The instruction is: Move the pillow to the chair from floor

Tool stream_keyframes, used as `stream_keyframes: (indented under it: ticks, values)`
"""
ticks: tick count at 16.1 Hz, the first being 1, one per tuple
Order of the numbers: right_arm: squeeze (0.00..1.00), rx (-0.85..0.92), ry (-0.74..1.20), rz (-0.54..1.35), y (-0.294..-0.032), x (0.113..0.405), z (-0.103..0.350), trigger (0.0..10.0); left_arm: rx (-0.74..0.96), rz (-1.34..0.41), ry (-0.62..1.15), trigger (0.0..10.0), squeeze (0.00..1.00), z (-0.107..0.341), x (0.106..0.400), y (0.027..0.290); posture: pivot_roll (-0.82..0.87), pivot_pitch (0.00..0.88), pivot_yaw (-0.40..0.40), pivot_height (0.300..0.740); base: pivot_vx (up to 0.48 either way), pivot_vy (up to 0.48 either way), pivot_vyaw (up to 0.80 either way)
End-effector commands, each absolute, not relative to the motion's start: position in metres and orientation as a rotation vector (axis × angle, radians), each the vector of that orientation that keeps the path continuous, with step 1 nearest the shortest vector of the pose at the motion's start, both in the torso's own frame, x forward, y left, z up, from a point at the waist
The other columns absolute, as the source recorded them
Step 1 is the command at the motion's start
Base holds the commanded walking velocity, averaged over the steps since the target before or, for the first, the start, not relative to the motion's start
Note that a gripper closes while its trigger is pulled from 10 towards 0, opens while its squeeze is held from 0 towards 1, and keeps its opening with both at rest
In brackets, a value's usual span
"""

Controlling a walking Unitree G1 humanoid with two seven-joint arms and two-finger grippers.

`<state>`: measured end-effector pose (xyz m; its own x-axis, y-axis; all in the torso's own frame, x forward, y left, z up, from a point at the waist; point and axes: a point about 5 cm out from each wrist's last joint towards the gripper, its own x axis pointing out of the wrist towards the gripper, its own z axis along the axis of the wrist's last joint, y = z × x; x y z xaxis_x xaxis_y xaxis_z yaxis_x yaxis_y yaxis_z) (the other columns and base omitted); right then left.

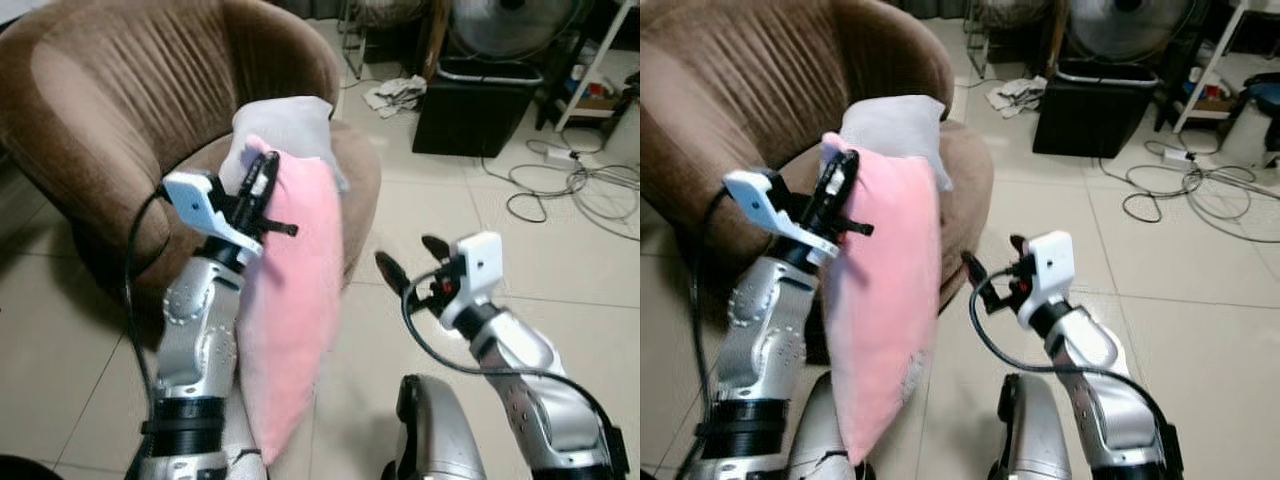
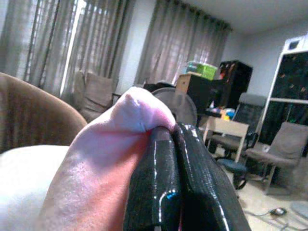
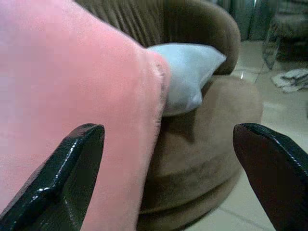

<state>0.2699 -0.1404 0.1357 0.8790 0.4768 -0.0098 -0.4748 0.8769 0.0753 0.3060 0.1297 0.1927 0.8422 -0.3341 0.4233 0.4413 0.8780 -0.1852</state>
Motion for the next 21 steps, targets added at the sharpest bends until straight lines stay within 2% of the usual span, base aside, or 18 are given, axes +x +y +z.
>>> stream_keyframes:
  ticks: [1,14,17,21]
  values:
    - [0.00,0.052,0.005,0.492,-0.142,0.271,0.142,10.0,-0.255,-0.420,-0.430,10.0,0.00,0.206,0.303,0.128,0.08,0.000,0.010,0.601,0.000,0.000,0.00]
    - [0.00,0.084,-0.144,0.478,-0.122,0.299,0.194,10.0,-0.110,-0.329,-0.404,10.0,0.00,0.225,0.295,0.148,0.10,0.000,-0.014,0.736,0.000,0.000,0.00]
    - [0.00,0.061,-0.120,0.478,-0.123,0.300,0.190,10.0,-0.082,-0.229,-0.397,10.0,0.00,0.223,0.299,0.152,0.10,0.000,-0.009,0.740,0.000,0.000,0.00]
    - [0.00,0.028,-0.090,0.486,-0.120,0.302,0.185,10.0,-0.046,-0.252,-0.367,10.0,0.00,0.216,0.300,0.150,0.10,0.000,0.002,0.740,0.000,0.000,0.00]
